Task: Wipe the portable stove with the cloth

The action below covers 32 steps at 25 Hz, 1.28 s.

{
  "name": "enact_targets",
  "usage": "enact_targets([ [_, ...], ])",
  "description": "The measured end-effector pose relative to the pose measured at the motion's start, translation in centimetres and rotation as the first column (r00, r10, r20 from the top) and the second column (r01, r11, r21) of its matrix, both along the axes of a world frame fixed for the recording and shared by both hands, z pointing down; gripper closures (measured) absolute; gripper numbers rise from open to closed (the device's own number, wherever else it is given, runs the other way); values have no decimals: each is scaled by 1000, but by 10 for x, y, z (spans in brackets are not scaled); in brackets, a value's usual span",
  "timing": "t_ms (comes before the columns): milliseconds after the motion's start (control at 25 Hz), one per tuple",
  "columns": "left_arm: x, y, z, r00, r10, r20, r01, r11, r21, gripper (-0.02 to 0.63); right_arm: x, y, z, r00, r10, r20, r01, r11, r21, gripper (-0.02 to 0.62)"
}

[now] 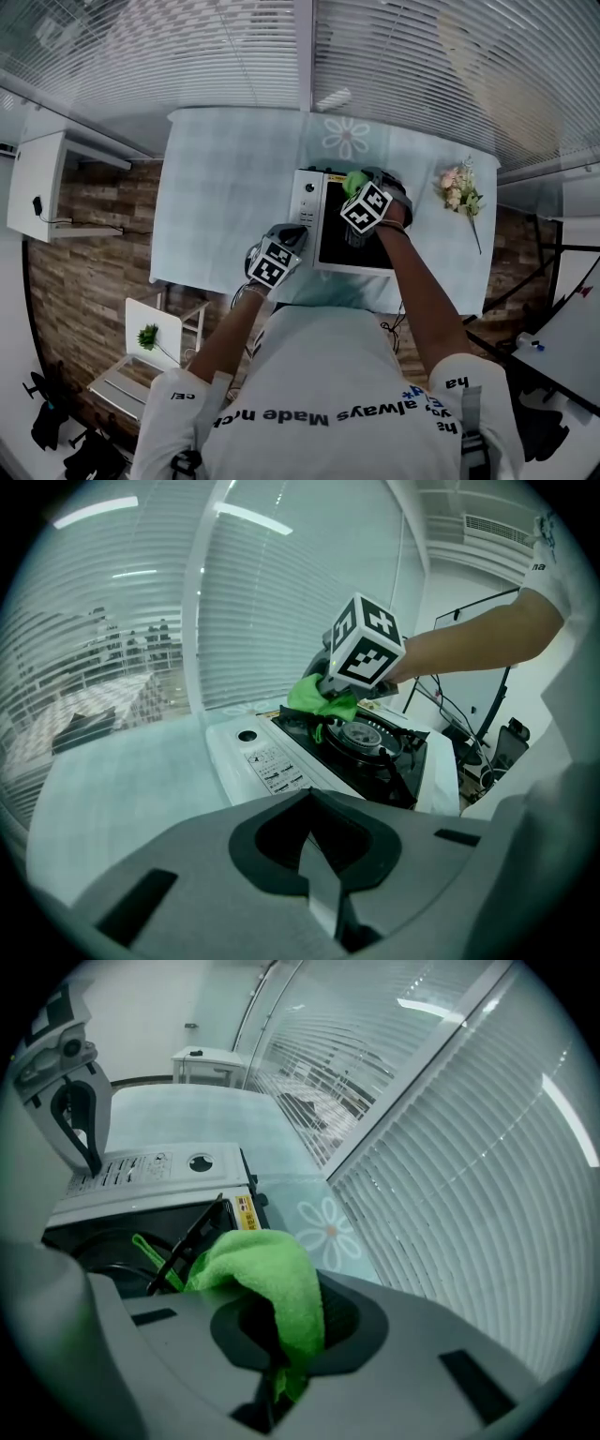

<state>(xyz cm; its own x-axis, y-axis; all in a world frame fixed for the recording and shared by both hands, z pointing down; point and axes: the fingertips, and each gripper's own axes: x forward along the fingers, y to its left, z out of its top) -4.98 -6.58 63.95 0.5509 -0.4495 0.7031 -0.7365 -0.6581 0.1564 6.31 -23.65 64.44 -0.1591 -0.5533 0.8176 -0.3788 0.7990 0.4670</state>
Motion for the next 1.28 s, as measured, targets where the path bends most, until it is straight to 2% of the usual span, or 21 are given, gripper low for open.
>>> enact_targets([
  [440, -1, 2, 5, 1000, 0, 4, 0, 1000, 7, 595, -37, 5, -1, 999, -40, 36, 39, 999, 31, 571],
  [760, -2, 1, 5, 1000, -1, 2, 1, 1000, 17, 595, -41, 5, -3, 995, -55, 88, 53, 998, 23, 569],
  [880, -3, 2, 4, 1000, -2, 1, 2, 1000, 14, 595, -34, 0, -19, 989, -10, 147, 7, 1000, 23, 569],
  [1000, -2, 1, 1, 1000, -7, -5, 7, 1000, 12, 595, -32, -7, -49, 980, 9, 198, -27, 995, 91, 569],
  [1160, -1, -1, 0, 1000, -10, -10, 10, 1000, 14, 595, -53, -2, -87, 969, -86, 230, 33, 974, 223, 569],
  [1280, -4, 0, 0, 1000, -8, -6, 8, 1000, 15, 595, -83, 24, -78, 963, -198, 183, 155, 962, 223, 569],
])
